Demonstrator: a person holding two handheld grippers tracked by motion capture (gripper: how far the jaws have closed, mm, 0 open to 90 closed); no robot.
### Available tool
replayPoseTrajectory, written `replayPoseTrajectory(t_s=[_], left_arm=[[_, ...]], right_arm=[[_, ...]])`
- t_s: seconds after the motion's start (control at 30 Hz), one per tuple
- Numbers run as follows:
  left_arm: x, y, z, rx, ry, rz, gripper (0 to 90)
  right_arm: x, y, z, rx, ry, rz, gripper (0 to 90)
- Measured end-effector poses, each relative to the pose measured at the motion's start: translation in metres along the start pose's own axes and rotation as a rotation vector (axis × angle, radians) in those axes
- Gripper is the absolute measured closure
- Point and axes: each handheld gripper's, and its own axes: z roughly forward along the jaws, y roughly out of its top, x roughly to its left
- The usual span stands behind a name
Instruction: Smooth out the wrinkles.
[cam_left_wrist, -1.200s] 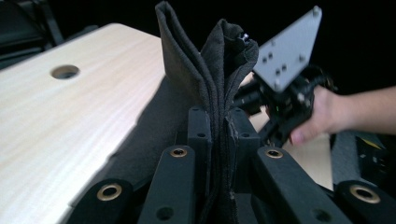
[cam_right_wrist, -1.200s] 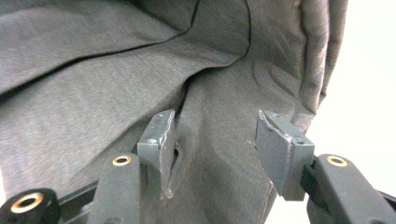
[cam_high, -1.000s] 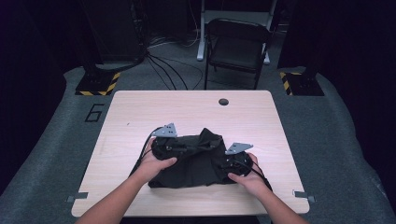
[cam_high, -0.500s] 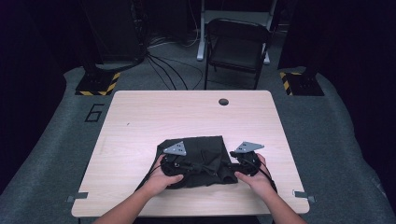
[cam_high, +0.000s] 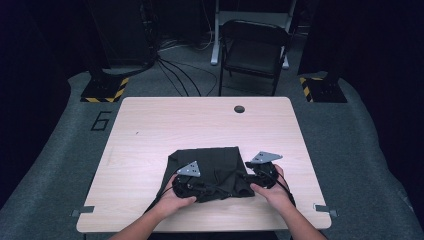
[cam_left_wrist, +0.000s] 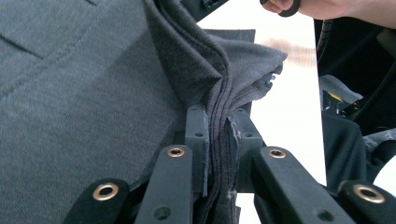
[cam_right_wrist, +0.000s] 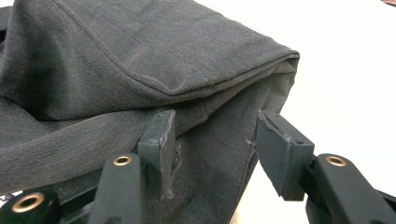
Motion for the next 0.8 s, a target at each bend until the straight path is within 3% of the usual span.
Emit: replayPoseTrajectory(t_s=[0.13, 0.3, 0.43, 0.6, 0.73, 0.8], left_arm=[[-0.002, 0.000, -0.006, 0.010, -0.001, -0.004, 69.3], [-0.004, -0.001, -0.025, -0.022, 0.016, -0.020, 60.1], [0.000, -0.005, -0.047, -0.037, 0.064, -0.024, 58.3], [0.011, -0.011, -0.070, -0.083, 0.144, -0.079, 56.7], [0.020, -0.015, -0.081, -0.096, 0.213, -0.095, 55.7], [0.022, -0.018, -0.083, -0.093, 0.240, -0.116, 54.7]], right_arm=[[0.000, 0.000, -0.001, 0.000, -0.003, 0.004, 48.0], [0.002, 0.004, -0.003, -0.013, 0.008, -0.009, 47.9], [0.007, 0.011, -0.006, -0.026, 0.001, -0.023, 48.3], [0.011, 0.021, -0.015, -0.062, 0.001, -0.031, 49.4], [0.016, 0.030, -0.024, -0.112, 0.007, -0.020, 49.8], [0.020, 0.033, -0.025, -0.122, 0.026, -0.038, 49.8]])
